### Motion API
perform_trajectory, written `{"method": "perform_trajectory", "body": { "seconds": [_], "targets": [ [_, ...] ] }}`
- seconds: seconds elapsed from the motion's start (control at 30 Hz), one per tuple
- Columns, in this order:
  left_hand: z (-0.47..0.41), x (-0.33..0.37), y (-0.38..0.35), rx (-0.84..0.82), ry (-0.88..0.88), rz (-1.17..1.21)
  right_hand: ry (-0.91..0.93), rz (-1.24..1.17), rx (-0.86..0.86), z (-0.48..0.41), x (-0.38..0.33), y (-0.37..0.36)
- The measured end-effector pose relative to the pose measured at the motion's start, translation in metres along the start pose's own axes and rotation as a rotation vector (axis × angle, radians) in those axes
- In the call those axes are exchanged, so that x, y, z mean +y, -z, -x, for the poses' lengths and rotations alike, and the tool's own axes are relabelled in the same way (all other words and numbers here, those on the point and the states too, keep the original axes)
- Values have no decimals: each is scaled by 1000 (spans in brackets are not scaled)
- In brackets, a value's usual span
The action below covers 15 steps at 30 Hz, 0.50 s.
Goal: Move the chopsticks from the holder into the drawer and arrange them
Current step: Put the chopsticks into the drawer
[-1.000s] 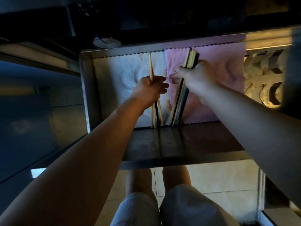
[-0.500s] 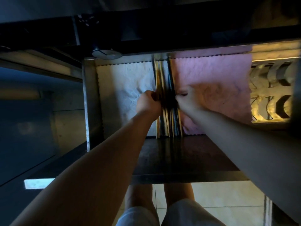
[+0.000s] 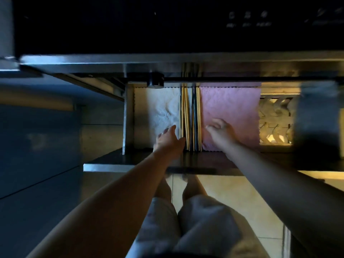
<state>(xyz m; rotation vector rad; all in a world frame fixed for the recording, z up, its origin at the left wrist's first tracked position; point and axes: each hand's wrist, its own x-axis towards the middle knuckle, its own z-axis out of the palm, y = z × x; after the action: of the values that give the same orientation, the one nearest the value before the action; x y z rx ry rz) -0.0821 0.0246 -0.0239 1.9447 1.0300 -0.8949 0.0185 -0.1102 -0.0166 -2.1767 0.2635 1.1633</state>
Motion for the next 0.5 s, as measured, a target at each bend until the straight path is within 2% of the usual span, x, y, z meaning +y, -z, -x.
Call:
{"method": "perform_trajectory", "body": {
  "seconds": [0.23, 0.5],
  "targets": [
    [100, 13, 31, 114, -81, -90, 184, 214, -54, 91, -23, 40],
    [185, -12, 55, 416, -199, -135, 678, 731, 13, 172, -50, 64]
  ]
}}
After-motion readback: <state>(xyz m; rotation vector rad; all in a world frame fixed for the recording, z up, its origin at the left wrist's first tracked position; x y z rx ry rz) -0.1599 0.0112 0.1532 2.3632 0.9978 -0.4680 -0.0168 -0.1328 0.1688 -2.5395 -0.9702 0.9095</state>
